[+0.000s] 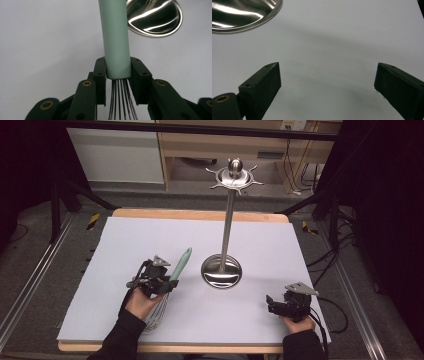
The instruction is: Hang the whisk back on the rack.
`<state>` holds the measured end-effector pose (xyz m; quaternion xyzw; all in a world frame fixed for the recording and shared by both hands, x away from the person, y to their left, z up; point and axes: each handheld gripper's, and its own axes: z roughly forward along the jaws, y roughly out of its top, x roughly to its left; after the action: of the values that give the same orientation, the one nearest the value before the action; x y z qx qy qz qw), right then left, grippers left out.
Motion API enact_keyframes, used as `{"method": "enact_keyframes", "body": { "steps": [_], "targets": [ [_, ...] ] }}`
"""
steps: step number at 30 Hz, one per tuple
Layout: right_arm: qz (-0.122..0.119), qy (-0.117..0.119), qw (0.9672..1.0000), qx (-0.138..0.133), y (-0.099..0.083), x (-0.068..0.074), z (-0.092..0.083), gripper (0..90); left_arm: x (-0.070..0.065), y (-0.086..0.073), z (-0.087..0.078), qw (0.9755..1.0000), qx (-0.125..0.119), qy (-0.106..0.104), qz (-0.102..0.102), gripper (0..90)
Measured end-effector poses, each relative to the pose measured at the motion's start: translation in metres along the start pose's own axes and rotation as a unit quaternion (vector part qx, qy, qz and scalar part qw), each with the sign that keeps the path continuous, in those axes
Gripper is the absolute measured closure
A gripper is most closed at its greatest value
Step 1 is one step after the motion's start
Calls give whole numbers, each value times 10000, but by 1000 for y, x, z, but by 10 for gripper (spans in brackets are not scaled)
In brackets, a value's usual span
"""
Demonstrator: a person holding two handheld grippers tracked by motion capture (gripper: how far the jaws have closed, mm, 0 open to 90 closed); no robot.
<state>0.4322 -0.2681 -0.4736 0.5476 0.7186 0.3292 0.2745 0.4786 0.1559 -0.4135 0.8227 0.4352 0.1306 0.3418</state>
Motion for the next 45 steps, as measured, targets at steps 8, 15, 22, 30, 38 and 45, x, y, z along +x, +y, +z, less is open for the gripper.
{"method": "enact_keyframes", "body": {
  "steps": [8,15,22,30,38,45],
  "targets": [
    [-24,-14,10000,-8,0,0,0,76,-1,-10,-22,9985,-547,15,41,687],
    [-34,-11,10000,-11,0,0,0,78,0,-18,-38,9962,-875,24,38,688],
    [15,-4,10000,-20,0,0,-2,79,1,-23,-48,9942,-1076,23,56,689],
    [-4,-4,10000,-13,0,0,-2,79,2,-27,-68,9894,-1452,60,57,689],
    [-37,-9,10000,-34,0,1,-2,80,1,-26,-84,9836,-1797,106,85,690],
    [-25,-16,10000,-36,0,0,-2,81,1,-20,-94,9783,-2061,145,125,690]
  ]
}}
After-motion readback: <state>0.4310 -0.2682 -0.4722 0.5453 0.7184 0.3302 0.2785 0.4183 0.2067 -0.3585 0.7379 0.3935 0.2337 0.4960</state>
